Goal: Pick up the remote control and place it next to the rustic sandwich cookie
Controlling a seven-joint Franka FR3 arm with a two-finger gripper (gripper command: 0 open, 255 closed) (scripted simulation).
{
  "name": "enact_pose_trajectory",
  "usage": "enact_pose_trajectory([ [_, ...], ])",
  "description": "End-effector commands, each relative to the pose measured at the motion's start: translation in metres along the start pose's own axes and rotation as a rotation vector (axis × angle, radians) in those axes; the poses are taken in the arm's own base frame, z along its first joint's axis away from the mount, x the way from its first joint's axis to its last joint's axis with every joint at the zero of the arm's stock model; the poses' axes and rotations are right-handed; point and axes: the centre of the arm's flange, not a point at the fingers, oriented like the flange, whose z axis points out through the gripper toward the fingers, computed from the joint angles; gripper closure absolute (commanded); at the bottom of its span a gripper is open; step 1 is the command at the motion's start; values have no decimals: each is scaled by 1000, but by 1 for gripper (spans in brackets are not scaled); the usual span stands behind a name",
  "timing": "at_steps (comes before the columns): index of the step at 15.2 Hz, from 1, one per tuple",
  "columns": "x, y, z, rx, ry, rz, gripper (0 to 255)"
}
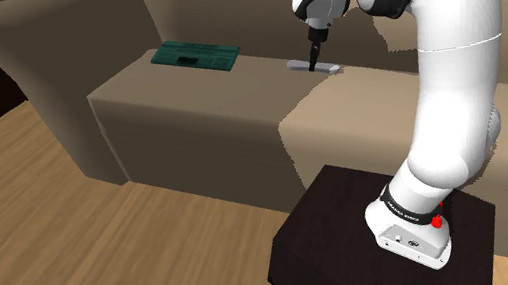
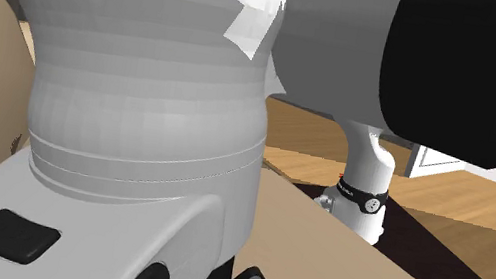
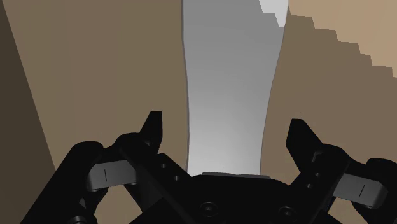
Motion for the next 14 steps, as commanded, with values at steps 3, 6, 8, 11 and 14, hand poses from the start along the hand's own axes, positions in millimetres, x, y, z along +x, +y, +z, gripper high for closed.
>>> enact_pose_trajectory([
  [3,0,0,0,0,0,0,255],
  [6,0,0,0,0,0,0,255],
  [8,0,0,0,0,0,0,255],
  [11,0,0,0,0,0,0,255],
  [14,0,0,-10,0,0,0,255],
])
